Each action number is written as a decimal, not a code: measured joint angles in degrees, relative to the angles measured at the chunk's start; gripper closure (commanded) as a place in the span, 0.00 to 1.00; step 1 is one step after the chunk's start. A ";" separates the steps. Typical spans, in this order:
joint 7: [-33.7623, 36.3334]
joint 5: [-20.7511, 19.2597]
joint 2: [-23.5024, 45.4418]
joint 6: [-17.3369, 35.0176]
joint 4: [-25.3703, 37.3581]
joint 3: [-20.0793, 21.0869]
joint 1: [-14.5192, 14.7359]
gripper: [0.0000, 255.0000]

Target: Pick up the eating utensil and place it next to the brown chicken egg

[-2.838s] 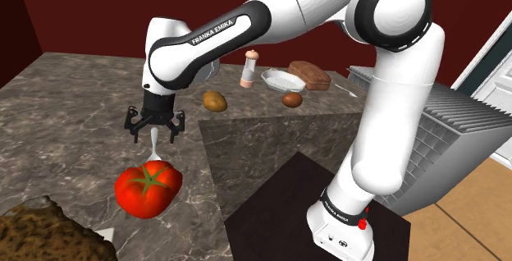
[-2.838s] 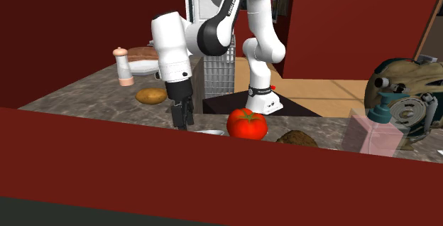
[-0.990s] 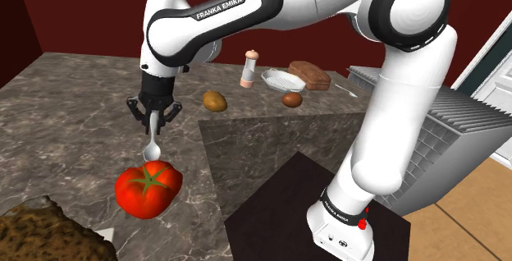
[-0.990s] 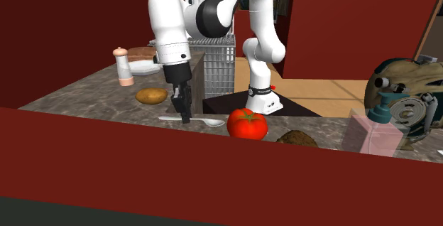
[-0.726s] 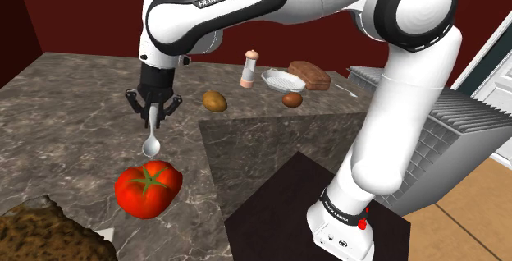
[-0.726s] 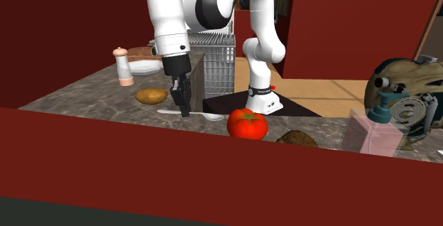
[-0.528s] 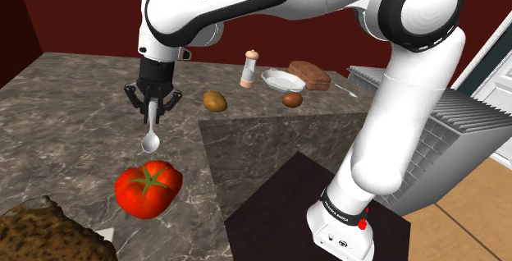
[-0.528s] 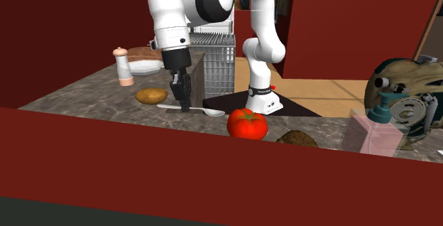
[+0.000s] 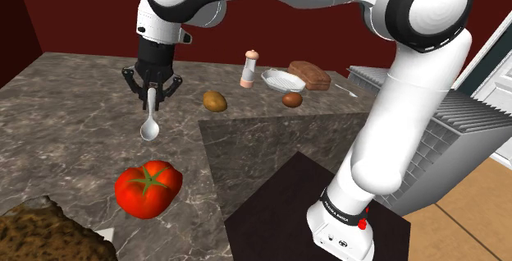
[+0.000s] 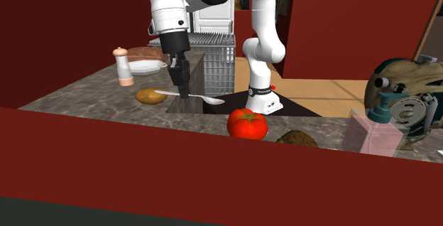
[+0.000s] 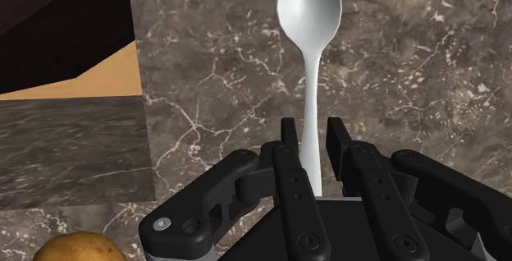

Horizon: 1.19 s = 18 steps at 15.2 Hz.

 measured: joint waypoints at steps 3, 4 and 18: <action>-0.53 0.28 -0.90 -1.55 0.56 -0.28 -0.43 1.00; -1.61 0.70 -1.87 -1.71 -0.41 -0.70 -1.01 1.00; -21.36 3.94 -15.58 -4.98 -14.62 -10.70 -9.73 1.00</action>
